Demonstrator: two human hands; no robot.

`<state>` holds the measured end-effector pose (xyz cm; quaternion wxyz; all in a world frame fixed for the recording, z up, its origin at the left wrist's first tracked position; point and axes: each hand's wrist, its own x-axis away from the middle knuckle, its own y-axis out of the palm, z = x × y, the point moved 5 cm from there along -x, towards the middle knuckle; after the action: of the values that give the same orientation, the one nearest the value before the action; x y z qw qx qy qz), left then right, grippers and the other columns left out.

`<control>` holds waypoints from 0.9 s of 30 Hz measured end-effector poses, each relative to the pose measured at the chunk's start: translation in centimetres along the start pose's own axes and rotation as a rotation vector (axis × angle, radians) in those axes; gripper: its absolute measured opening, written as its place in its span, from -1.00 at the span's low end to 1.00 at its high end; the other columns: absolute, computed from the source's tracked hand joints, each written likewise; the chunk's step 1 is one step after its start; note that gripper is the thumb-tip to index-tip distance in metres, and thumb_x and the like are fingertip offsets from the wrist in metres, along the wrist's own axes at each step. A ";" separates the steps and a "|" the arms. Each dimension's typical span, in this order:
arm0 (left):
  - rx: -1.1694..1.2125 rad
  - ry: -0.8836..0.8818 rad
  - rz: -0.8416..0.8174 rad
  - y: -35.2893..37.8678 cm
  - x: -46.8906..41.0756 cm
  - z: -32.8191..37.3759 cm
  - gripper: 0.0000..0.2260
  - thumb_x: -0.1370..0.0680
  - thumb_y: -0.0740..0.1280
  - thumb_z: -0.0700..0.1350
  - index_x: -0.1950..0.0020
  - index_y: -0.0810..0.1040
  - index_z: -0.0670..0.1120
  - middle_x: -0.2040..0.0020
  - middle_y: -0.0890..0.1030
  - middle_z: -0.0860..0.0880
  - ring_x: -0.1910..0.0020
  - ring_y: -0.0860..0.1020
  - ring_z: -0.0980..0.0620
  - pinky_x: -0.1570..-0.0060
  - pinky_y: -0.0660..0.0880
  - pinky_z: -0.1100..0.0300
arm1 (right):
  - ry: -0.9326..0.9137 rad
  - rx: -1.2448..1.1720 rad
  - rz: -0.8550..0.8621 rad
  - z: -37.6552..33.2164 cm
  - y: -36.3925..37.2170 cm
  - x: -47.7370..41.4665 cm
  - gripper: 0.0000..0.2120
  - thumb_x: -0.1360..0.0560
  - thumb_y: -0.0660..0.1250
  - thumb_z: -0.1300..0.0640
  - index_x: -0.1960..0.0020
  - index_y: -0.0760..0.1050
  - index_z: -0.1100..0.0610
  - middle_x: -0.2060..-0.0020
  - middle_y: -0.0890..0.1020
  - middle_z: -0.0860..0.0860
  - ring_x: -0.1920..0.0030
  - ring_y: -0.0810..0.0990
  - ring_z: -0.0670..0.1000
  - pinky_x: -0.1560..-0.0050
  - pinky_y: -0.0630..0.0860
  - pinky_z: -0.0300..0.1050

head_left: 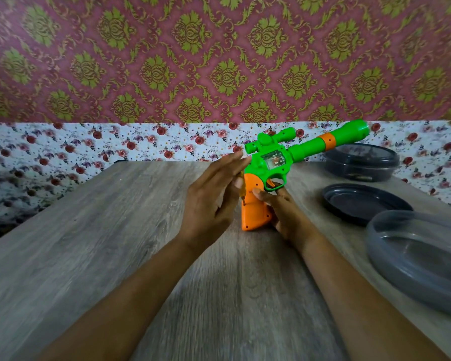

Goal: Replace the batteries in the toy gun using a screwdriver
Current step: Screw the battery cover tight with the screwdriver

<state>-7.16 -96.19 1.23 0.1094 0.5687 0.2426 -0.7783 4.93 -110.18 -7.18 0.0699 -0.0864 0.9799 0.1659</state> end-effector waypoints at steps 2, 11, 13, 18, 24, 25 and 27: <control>-0.020 0.004 0.005 0.1 0.1 0.1 -0.76 -0.56 0.28 -0.13 -0.17 0.58 -0.19 -0.10 0.56 -0.11 -0.12 0.53 0.09 -0.08 0.49 0.28 | -0.005 0.015 -0.013 0.0 0.1 0.0 -0.54 -0.48 0.29 0.29 -0.36 0.33 0.12 -0.09 0.60 0.06 -0.01 0.61 0.02 0.19 0.62 -0.10; -0.099 -0.018 0.005 -0.2 0.0 -0.4 -0.67 -0.59 0.17 -0.21 -0.34 0.45 -0.19 -0.17 0.61 -0.08 -0.04 0.60 0.08 0.02 0.53 0.33 | 0.040 -0.001 0.040 -0.2 -0.1 0.2 -0.55 -0.49 0.29 0.30 -0.35 0.34 0.11 -0.12 0.57 0.09 0.06 0.59 -0.03 0.25 0.56 -0.08; -0.089 0.008 -0.009 0.0 0.2 -0.2 -0.69 -0.59 0.18 -0.18 -0.32 0.47 -0.18 -0.21 0.59 -0.11 -0.18 0.56 0.07 -0.12 0.50 0.31 | 0.038 -0.007 0.040 -0.2 -0.1 0.2 -0.55 -0.48 0.30 0.30 -0.35 0.35 0.13 -0.09 0.58 0.07 0.05 0.59 -0.01 0.21 0.56 -0.06; -0.117 0.059 0.035 0.0 0.3 0.2 -0.73 -0.57 0.27 -0.10 -0.20 0.57 -0.17 0.00 0.59 -0.13 0.04 0.53 0.14 0.18 0.53 0.16 | 0.036 0.003 0.023 0.0 -0.1 0.2 -0.53 -0.48 0.31 0.28 -0.36 0.34 0.11 -0.16 0.58 0.11 -0.01 0.61 0.04 0.20 0.59 -0.05; -0.150 0.032 0.067 -0.3 0.1 -0.5 -0.69 -0.57 0.24 -0.24 -0.31 0.47 -0.21 -0.09 0.64 -0.14 -0.03 0.61 0.06 0.01 0.54 0.25 | 0.035 0.021 0.035 -0.3 0.0 0.3 -0.56 -0.48 0.30 0.29 -0.34 0.35 0.11 -0.13 0.57 0.08 0.04 0.60 -0.03 0.23 0.57 -0.08; -0.140 0.022 0.064 -0.3 0.1 -0.5 -0.69 -0.57 0.22 -0.25 -0.32 0.46 -0.21 -0.14 0.62 -0.14 -0.10 0.60 0.02 -0.07 0.53 0.26 | 0.038 0.021 0.039 -0.3 -0.1 0.3 -0.55 -0.48 0.30 0.29 -0.34 0.35 0.10 -0.14 0.57 0.09 0.04 0.60 -0.02 0.22 0.57 -0.07; -0.124 0.020 0.049 -0.2 0.1 -0.5 -0.69 -0.57 0.19 -0.26 -0.31 0.46 -0.21 -0.23 0.57 -0.15 -0.23 0.53 0.06 -0.19 0.47 0.28 | 0.041 0.024 0.041 -0.3 -0.1 0.2 -0.55 -0.48 0.31 0.28 -0.34 0.35 0.09 -0.13 0.57 0.07 0.04 0.60 -0.03 0.23 0.56 -0.08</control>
<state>-6.91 -95.73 1.05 0.1609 0.5745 0.2773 -0.7531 4.73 -110.40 -7.00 0.0475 -0.0689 0.9846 0.1535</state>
